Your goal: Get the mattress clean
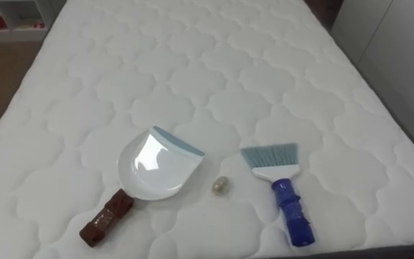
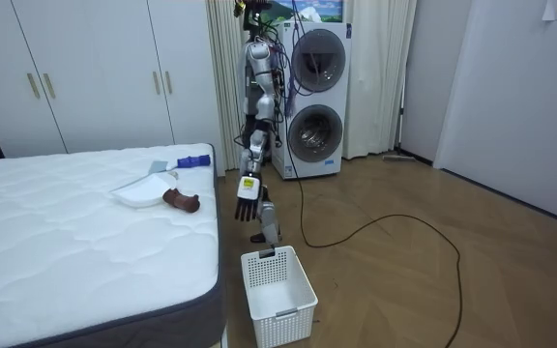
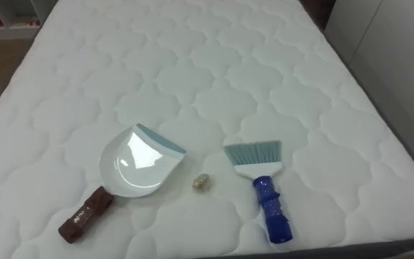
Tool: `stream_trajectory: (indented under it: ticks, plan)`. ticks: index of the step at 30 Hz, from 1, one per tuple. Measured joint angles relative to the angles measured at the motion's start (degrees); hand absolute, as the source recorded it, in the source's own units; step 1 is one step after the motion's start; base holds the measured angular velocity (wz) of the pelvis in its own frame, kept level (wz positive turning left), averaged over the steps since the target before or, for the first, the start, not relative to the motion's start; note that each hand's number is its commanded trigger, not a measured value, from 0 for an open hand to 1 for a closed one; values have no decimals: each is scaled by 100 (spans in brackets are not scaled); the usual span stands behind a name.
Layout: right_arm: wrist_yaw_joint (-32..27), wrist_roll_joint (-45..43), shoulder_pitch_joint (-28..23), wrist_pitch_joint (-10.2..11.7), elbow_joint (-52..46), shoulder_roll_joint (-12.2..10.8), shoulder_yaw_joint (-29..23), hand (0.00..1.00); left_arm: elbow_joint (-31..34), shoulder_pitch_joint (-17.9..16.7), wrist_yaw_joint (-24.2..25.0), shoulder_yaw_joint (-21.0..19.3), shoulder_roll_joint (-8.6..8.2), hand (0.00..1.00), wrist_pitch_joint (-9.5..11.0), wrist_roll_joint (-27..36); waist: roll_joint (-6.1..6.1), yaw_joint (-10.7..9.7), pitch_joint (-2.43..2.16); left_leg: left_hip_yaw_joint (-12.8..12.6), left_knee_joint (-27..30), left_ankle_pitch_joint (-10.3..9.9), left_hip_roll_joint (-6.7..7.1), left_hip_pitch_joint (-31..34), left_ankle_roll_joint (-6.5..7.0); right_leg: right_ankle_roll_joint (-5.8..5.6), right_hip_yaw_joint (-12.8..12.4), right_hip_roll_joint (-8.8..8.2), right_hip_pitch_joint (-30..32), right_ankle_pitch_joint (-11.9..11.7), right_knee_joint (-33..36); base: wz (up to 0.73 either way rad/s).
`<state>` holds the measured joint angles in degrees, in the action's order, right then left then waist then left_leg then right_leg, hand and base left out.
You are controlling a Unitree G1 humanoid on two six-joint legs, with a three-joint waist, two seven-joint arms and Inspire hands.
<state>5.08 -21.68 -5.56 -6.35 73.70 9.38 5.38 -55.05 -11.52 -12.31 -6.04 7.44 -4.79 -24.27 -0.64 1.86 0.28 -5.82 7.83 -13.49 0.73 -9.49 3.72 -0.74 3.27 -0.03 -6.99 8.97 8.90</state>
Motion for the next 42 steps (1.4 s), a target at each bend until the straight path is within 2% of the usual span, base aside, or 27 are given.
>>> stream_trajectory:
  ticks: [5,9,12,17,21,27,32,34,39,42]
  plan:
    - [-66,18,8,183,-18,19,-2,0,833,17,-577,-59,12,0,362,33,25,-9,-12,2,-3,1,2,41,0,0,4,2,32,0,-4,0]
    - [-63,41,4,349,-23,57,-4,0,1577,12,-1062,-18,23,0,664,574,38,-41,-13,36,3,2,3,85,0,0,20,1,55,0,-16,2]
    - [-64,144,0,431,-20,82,5,0,1816,41,-1369,107,59,0,887,671,59,-41,-15,44,4,2,3,86,0,0,14,3,55,0,-16,0]
    - [-74,139,-8,534,-20,86,7,0,1919,76,-1486,280,107,0,1136,649,94,-40,-1,43,6,3,3,92,0,-1,26,2,58,1,-26,0]
    - [-71,113,-17,553,-71,91,-2,0,2145,72,-1486,304,118,0,1150,652,105,-153,5,125,8,3,5,119,0,-1,61,-2,68,0,-32,8]
    - [-53,82,10,556,-68,136,12,0,2376,148,-1506,425,164,0,1235,643,145,-172,-21,107,124,5,9,248,0,-1,0,-11,231,0,-16,-3]
    - [61,126,29,541,-58,143,13,0,2350,316,-1551,447,166,0,1237,609,136,-178,-7,80,173,13,4,450,-14,5,18,-11,409,-3,-15,-4]
    - [84,166,68,515,-13,148,13,0,2231,407,-1611,529,171,0,1248,614,128,-179,17,83,176,17,4,506,-17,21,20,-11,429,-13,-19,0]
    - [-87,308,325,499,112,147,14,0,1834,727,-1610,701,178,0,1241,620,104,-228,27,87,345,22,4,945,-10,57,29,-21,855,-38,105,-1]
    - [-164,378,445,501,188,160,20,0,1596,811,-1604,832,215,0,1236,790,129,-379,38,128,402,23,3,1016,-12,58,163,-50,868,-39,99,11]
